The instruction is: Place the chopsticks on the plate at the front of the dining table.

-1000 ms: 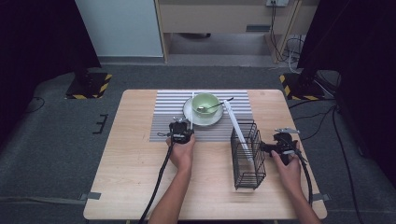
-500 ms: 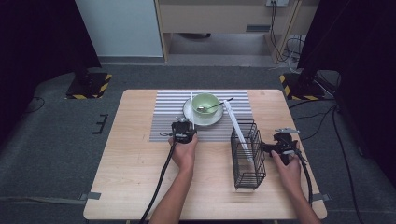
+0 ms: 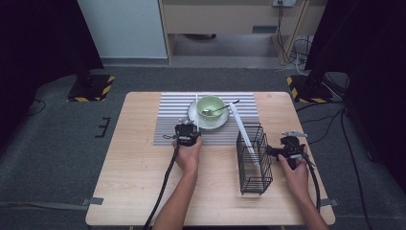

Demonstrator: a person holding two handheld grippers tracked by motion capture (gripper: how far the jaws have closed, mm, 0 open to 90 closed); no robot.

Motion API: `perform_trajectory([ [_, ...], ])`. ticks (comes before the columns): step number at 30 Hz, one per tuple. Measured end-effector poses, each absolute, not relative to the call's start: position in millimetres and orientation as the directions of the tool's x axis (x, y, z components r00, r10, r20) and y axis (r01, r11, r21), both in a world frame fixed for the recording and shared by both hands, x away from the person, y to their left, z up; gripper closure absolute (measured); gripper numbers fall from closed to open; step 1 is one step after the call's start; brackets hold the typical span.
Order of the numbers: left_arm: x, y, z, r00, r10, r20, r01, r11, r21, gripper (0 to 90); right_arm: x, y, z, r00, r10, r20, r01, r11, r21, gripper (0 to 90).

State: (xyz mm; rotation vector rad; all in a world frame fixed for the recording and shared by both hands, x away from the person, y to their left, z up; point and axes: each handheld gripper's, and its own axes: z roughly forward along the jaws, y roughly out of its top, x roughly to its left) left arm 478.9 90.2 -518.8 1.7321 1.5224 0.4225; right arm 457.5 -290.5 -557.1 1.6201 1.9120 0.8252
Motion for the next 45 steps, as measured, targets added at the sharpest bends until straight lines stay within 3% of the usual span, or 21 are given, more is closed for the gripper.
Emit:
perform_trajectory([
  [45, 473.7, 91.3, -513.4, 0.261, 0.950, -0.173, 0.642, -0.037, 0.765, 73.5, 457.7, -290.3, -557.1, -0.167, 0.986, 0.011, 0.684, 0.108, 0.722, 0.8],
])
